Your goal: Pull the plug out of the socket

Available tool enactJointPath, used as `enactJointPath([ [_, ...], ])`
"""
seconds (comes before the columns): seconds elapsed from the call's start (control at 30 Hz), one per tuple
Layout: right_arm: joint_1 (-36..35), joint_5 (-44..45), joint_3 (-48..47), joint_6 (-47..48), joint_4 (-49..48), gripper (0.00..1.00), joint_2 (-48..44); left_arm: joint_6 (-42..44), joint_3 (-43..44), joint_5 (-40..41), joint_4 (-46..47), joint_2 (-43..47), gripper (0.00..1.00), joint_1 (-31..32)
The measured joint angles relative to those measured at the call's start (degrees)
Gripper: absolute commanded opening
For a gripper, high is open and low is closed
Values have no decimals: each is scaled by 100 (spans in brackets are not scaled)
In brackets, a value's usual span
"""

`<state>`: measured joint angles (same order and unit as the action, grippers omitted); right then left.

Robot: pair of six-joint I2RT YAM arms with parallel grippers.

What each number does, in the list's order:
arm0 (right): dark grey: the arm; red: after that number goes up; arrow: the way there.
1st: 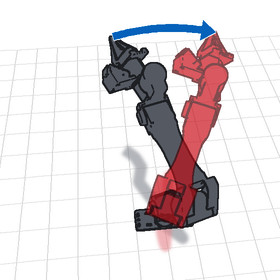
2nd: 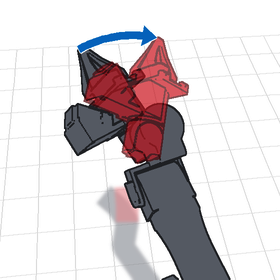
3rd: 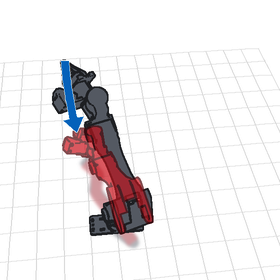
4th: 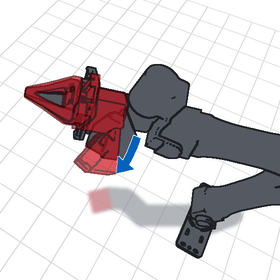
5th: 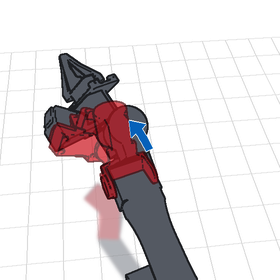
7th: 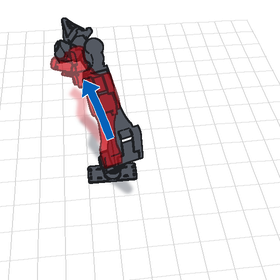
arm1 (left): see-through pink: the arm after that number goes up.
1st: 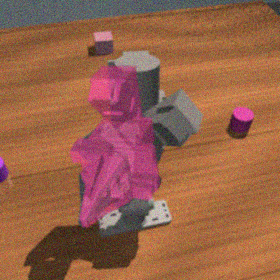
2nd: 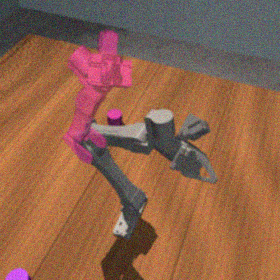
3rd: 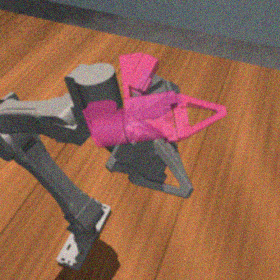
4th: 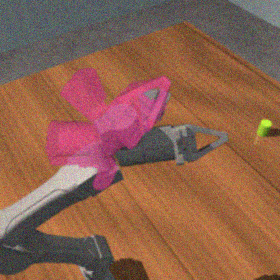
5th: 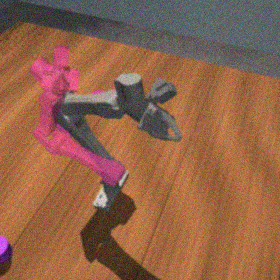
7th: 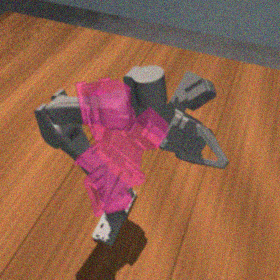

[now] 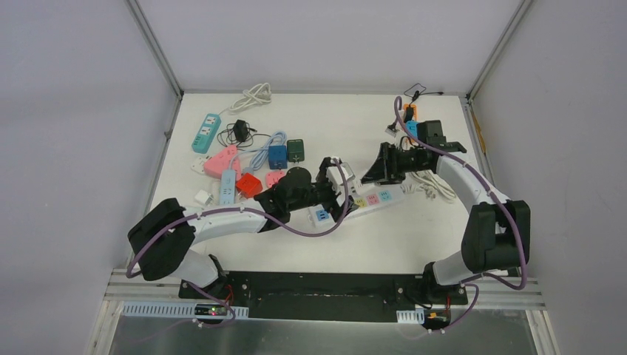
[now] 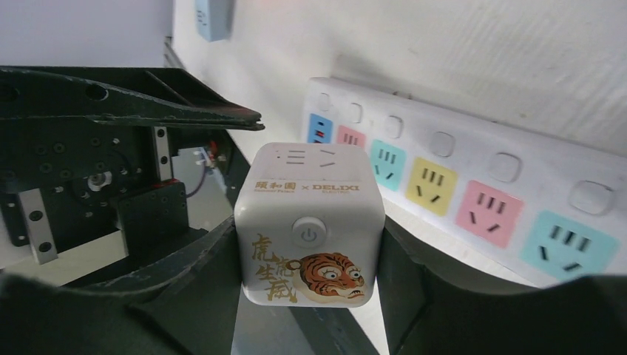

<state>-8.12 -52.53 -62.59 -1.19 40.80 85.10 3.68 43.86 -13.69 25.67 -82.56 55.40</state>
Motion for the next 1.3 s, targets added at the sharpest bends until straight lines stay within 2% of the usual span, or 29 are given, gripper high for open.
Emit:
enactJointPath([
  [0.13, 0, -540, 304, -498, -470, 0, 90, 26, -168, -7, 363, 42, 99, 0],
  [0.37, -13, -984, 450, -984, -997, 0, 92, 164, -129, 173, 535, -48, 98, 4],
  [0.73, -153, -1305, 713, -1366, -1464, 0, 120, 188, 155, 334, 575, -417, 88, 9],
  [0.83, -236, -1333, 713, -1419, -1532, 0, 195, 188, 170, 343, 579, -437, 79, 13],
  [0.9, -313, -1355, 717, -1440, -1545, 1, 256, 184, 186, 350, 573, -457, 61, 13],
  [1.0, -391, -1346, 721, -1440, -1613, 11, 337, 210, 240, 310, 522, -509, 28, 15],
  [1.1, -380, -1353, 723, -1445, -1648, 35, 407, 249, 262, 310, 472, -546, 7, 17],
  [1.17, -387, -1390, 723, -1436, -1674, 54, 444, 238, 262, 310, 450, -546, 0, 15],
  [1.23, -389, -1401, 723, -1436, -1700, 73, 468, 236, 260, 310, 437, -546, 0, 15],
  [1.3, -393, -1427, 723, -1432, -1692, 85, 476, 234, 249, 310, 437, -546, 0, 11],
])
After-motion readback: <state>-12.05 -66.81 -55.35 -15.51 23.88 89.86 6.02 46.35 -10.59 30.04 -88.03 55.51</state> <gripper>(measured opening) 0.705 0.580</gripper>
